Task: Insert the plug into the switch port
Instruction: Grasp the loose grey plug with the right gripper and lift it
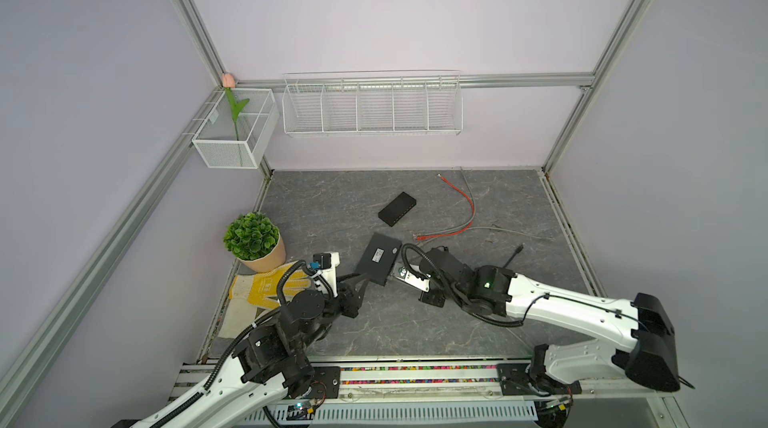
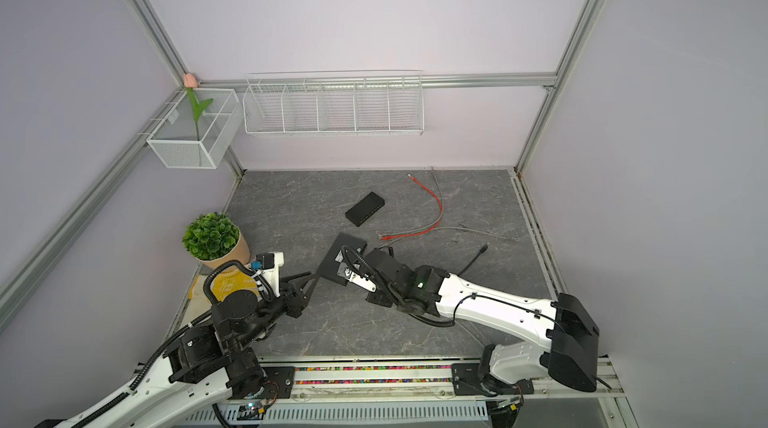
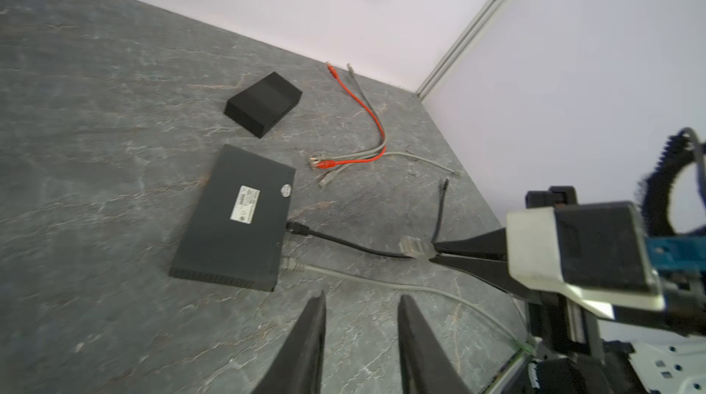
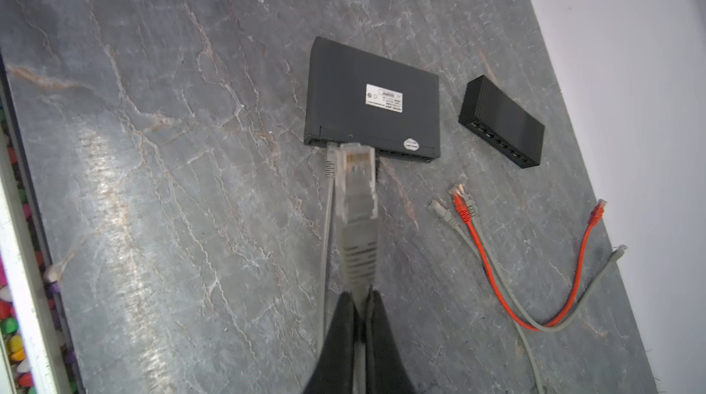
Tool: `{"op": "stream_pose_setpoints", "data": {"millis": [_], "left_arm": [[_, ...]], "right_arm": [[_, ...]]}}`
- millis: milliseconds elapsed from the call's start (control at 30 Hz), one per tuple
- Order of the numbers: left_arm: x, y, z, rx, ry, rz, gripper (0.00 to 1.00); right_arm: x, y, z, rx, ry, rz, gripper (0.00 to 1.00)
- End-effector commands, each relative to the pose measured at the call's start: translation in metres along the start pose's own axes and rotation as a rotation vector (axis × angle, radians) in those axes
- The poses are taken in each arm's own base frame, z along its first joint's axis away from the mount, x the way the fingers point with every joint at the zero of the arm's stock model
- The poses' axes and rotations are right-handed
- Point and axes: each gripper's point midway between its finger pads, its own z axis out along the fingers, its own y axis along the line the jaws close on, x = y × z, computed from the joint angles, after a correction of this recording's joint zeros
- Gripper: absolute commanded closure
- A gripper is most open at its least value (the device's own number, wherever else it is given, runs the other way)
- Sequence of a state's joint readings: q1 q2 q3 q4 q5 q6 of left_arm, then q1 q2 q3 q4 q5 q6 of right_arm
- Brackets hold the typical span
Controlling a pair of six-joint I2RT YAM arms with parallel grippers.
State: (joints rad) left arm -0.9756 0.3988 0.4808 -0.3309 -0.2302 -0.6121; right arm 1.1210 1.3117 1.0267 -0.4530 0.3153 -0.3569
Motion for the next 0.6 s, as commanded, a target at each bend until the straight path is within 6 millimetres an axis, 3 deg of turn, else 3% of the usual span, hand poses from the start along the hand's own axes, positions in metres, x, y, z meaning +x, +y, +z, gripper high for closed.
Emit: {"op": "stream_pose_setpoints", "data": {"millis": [0, 333, 567], "left_arm": [[-0.013, -0.034, -0.002, 0.161, -0.036, 0.027, 0.65], [-0.002, -0.058, 0.010, 0.299, -0.020, 0.057, 0.58], [0.003, -0.071, 0.020, 0.354, -0.011, 0.073, 0.57]], "right_arm": [[-0.012, 0.000, -0.018, -0.035, -0.071, -0.010, 0.93], [-0.027, 0.008, -0.044, -0.168, -0.235, 0.062, 0.93], [-0.034, 0.019, -0.049, -0.256, -0.280, 0.068, 0.93]]}}
